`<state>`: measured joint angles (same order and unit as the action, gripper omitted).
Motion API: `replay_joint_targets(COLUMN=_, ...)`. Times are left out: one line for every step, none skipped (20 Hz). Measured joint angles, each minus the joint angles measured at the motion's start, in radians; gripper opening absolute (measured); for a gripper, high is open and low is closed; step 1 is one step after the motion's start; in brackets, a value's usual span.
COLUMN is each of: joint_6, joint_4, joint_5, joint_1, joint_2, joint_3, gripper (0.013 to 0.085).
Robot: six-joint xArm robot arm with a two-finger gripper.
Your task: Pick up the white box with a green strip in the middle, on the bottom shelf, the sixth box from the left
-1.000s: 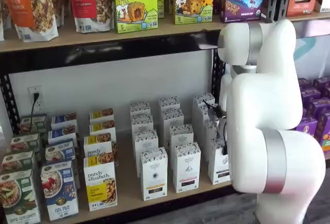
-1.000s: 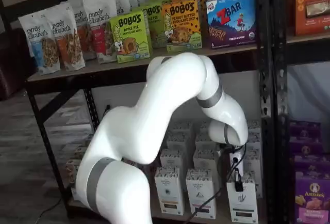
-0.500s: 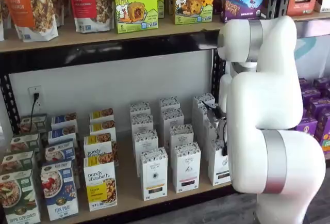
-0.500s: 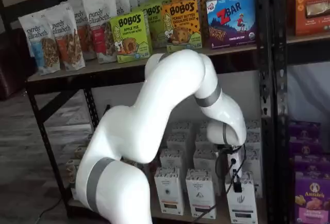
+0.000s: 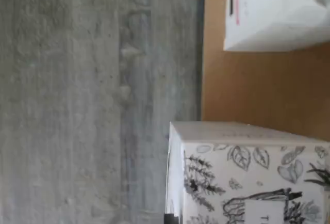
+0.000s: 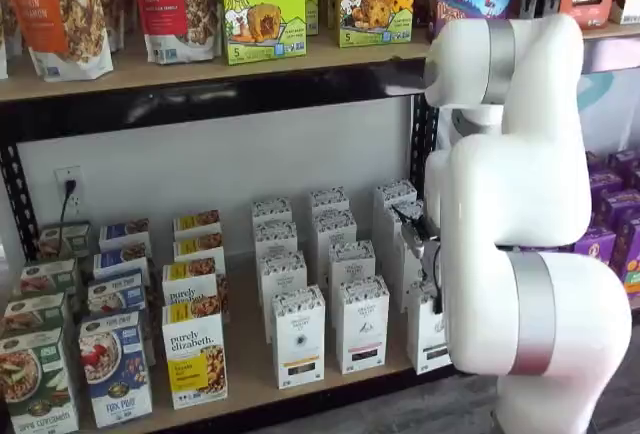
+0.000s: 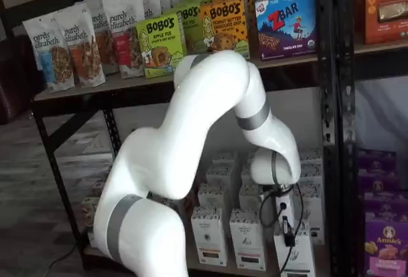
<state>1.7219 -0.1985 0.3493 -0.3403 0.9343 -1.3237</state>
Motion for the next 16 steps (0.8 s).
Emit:
replay_joint_targets(joint_6=-0.004, joint_4=-0.003, joint_5=-0.007, joint_1=0.001, joint_2=-0.016, joint_3=0.026, gripper=0.0530)
replay_joint_targets(joint_6=-0.011, joint_4=-0.009, joint_5=-0.015, joint_1=0.002, joint_2=-0.033, joint_3=0.055, gripper=0.0530)
replay_joint_targets(joint_6=-0.021, joint_4=-0.019, joint_5=-0.020, joint_1=0.002, joint_2=-0.046, joint_3=0.074, gripper=0.0530)
replay_joint_targets(joint_6=-0.033, joint_4=-0.031, joint_5=-0.027, joint_1=0.002, joint_2=-0.059, joint_3=0.095, gripper=0.0530)
replay_joint_targets(joint_6=-0.047, joint_4=-0.045, joint_5=-0.035, joint_1=0.002, joint_2=-0.077, joint_3=0.122, gripper=0.0530)
replay_joint_targets(joint_6=-0.055, joint_4=-0.053, joint_5=-0.040, joint_1=0.003, joint_2=-0.092, joint_3=0.142, gripper=0.0530)
replay_joint_targets(joint_6=-0.072, joint_4=-0.069, joint_5=-0.049, joint_1=0.003, joint_2=-0.114, joint_3=0.174, gripper=0.0530)
replay_joint_targets(joint_6=-0.083, joint_4=-0.080, joint_5=-0.055, joint_1=0.003, joint_2=-0.138, joint_3=0.205, gripper=0.0530)
replay_joint_targets(joint_6=-0.091, joint_4=-0.087, joint_5=-0.060, joint_1=0.004, joint_2=-0.163, joint_3=0.237, gripper=0.0530)
replay_joint_targets(joint_6=-0.099, joint_4=-0.095, joint_5=-0.062, joint_1=0.004, joint_2=-0.191, joint_3=0.270, gripper=0.0530)
replay_joint_targets(joint_6=-0.108, joint_4=-0.104, joint_5=-0.067, joint_1=0.004, joint_2=-0.221, joint_3=0.306, gripper=0.0530)
replay_joint_targets(joint_6=-0.115, joint_4=-0.110, joint_5=-0.072, joint_1=0.004, joint_2=-0.251, joint_3=0.342, gripper=0.0530)
replay_joint_targets(joint_6=-0.117, joint_4=-0.112, joint_5=-0.075, joint_1=0.004, joint_2=-0.276, joint_3=0.371, gripper=0.0530)
replay_joint_targets(joint_6=-0.116, joint_4=-0.110, joint_5=-0.078, joint_1=0.005, joint_2=-0.308, joint_3=0.405, gripper=0.0530)
replay_joint_targets(joint_6=-0.109, joint_4=-0.102, joint_5=-0.078, joint_1=0.006, joint_2=-0.334, joint_3=0.431, gripper=0.0530)
replay_joint_targets(joint_6=-0.093, joint_4=-0.083, joint_5=-0.075, joint_1=0.008, joint_2=-0.369, joint_3=0.464, gripper=0.0530)
